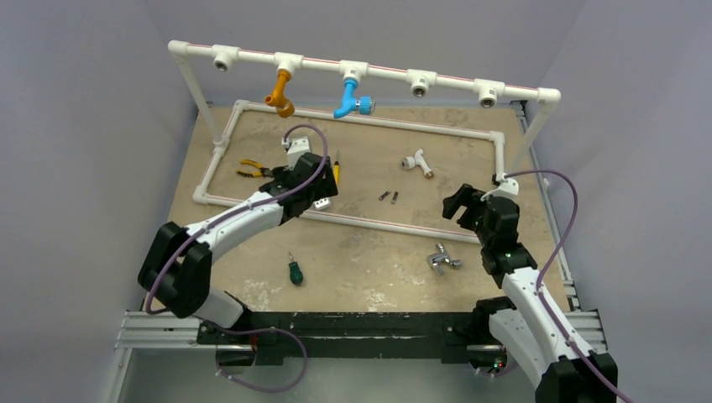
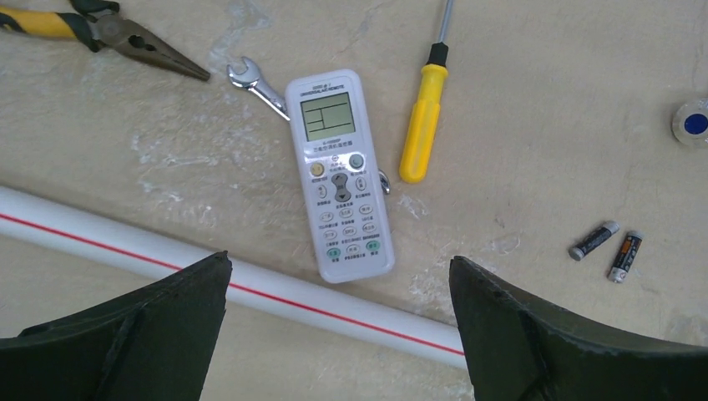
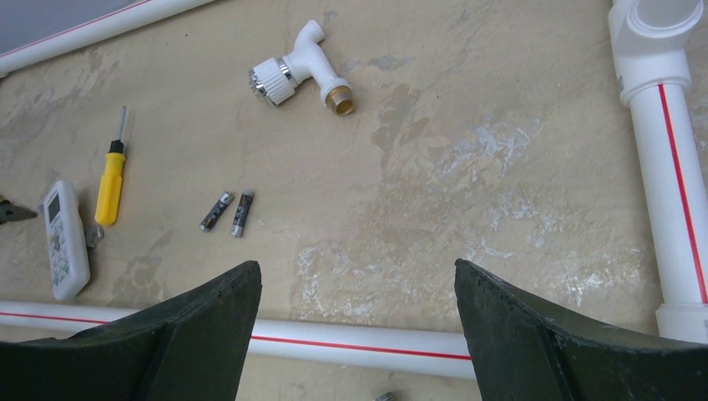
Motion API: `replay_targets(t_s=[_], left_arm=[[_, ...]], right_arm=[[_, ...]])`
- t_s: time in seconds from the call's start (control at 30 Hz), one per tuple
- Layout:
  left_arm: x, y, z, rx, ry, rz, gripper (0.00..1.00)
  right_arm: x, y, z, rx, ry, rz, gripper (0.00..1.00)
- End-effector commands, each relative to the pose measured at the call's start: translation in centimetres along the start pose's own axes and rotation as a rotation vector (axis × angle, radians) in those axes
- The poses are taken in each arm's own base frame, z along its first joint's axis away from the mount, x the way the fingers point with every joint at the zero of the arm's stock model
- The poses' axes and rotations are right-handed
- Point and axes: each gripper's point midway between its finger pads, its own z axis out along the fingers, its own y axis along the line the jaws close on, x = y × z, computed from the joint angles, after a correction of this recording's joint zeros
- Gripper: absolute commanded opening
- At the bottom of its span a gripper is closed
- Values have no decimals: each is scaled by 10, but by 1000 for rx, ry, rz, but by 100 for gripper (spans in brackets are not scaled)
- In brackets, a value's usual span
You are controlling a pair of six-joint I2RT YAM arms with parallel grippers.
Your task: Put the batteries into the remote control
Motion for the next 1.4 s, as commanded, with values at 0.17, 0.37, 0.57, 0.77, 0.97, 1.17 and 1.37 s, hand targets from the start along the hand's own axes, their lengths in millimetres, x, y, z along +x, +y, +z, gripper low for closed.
replay_targets(t_s=[0.17, 0.37, 0.57, 0.77, 0.97, 1.17, 1.37], left_arm=[[7, -22, 48, 35, 108, -70, 100], [14, -23, 69, 63, 140, -111, 98], [19, -28, 81, 63, 156, -105, 96], [23, -25, 88, 50, 147, -123, 89], [25, -21, 92, 36, 145, -126, 77], [31, -18, 96, 33, 143, -138, 71], [36, -17, 101, 19, 160, -134, 66]], right_arm=[[-10, 13, -11, -55, -19, -7, 85], [-6, 15, -10, -70, -5, -5, 84], [-1, 13, -9, -65, 17, -10, 84], [-1, 12, -9, -63, 14, -11, 84], [0, 12, -9, -57, 23, -12, 84], [0, 11, -10, -53, 33, -15, 83], [-1, 10, -12, -44, 41, -21, 83]])
